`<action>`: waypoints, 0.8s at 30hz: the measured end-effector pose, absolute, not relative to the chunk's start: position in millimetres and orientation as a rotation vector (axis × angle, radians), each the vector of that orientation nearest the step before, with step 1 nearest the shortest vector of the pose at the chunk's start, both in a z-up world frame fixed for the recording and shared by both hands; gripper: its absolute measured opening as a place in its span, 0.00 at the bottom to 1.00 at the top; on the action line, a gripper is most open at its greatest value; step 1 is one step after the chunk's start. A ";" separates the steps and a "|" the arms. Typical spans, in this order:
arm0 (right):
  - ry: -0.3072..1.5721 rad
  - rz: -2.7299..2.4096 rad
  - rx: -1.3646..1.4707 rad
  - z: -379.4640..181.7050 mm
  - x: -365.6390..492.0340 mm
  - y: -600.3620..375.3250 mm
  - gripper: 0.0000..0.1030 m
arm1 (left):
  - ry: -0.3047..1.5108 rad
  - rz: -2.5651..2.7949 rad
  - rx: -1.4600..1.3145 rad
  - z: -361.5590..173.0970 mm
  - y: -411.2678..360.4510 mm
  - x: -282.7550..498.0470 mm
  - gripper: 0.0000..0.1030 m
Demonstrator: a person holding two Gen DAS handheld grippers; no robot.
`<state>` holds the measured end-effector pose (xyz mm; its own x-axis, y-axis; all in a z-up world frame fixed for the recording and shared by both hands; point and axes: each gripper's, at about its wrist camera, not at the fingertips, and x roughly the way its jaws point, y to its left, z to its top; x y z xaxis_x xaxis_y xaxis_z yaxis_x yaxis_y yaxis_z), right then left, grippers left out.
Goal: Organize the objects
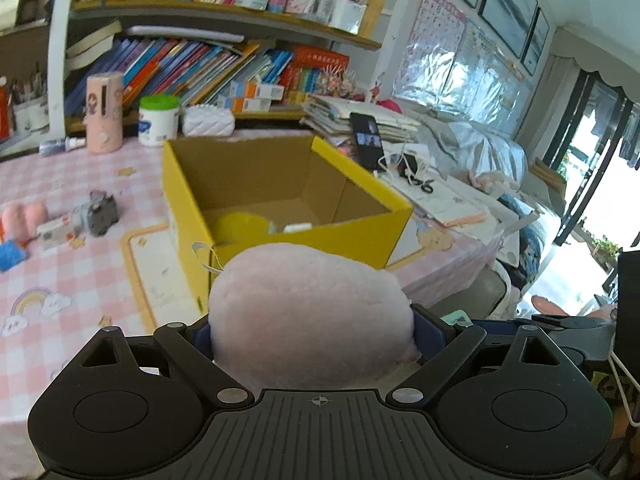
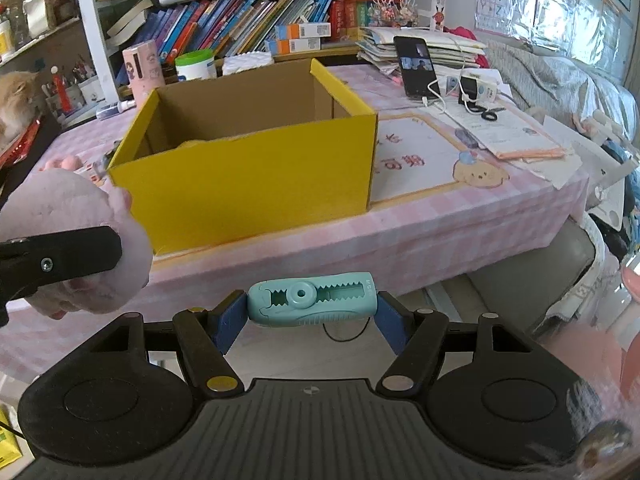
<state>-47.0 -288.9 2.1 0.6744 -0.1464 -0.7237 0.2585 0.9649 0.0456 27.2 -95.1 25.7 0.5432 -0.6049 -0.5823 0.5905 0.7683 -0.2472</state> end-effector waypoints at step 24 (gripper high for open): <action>0.591 -0.050 0.102 60.3 54.4 -356.7 0.65 | 0.571 -0.504 -0.036 52.9 -139.8 103.3 0.91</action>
<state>54.4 -356.7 60.3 0.8295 -0.0182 -0.5583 0.0766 0.9937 0.0815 103.3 -139.8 52.9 0.7240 -0.4661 -0.5085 0.4467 0.8785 -0.1693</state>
